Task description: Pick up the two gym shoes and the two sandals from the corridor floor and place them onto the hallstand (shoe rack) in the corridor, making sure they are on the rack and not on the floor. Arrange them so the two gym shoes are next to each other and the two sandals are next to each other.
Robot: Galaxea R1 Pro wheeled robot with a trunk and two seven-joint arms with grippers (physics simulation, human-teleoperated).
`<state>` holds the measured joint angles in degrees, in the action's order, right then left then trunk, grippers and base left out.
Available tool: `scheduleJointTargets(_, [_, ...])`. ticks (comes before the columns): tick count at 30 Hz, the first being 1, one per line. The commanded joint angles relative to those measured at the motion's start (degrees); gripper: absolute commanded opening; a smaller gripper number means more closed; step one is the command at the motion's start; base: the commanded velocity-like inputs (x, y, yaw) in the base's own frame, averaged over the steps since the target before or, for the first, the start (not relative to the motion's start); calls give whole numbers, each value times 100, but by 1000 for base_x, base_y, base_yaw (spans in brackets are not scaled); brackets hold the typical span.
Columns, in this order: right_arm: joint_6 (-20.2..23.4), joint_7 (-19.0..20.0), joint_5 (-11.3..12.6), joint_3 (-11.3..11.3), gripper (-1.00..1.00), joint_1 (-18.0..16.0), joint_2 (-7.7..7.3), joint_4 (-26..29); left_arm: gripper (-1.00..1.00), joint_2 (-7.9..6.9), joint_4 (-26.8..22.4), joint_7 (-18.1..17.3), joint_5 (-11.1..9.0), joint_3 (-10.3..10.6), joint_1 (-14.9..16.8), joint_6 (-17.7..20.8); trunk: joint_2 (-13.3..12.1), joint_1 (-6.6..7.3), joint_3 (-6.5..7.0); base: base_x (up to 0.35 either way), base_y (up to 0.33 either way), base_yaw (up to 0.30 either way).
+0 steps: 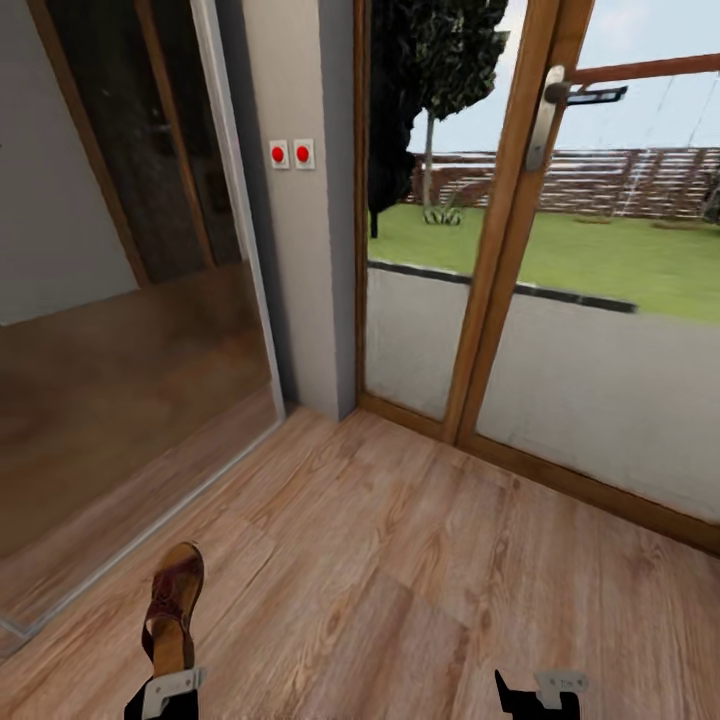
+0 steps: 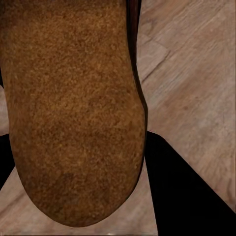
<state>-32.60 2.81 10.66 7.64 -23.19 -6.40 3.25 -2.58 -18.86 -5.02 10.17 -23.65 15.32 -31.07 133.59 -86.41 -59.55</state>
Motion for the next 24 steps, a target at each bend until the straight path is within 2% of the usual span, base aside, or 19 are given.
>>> scheduleJointTargets(1, [-19, 29, 60, 36, 100, -2, -2, -5, -100, 3, 4, -36, 24, -47, 6, -13, 2, 1, -9, 0, 0, 259])
scheduleJointTargets(8, [-19, 27, 67, 36, 100, -2, -2, -5, -100, 3, 13, -26, -76, -43, 6, 15, 2, 1, -40, 0, 0, 259])
scheduleJointTargets(24, [-19, 36, 59, 36, 100, -2, -2, -9, -100, 12, 115, -60, -57, -29, 6, -33, 2, 1, -110, 0, 0, 259])
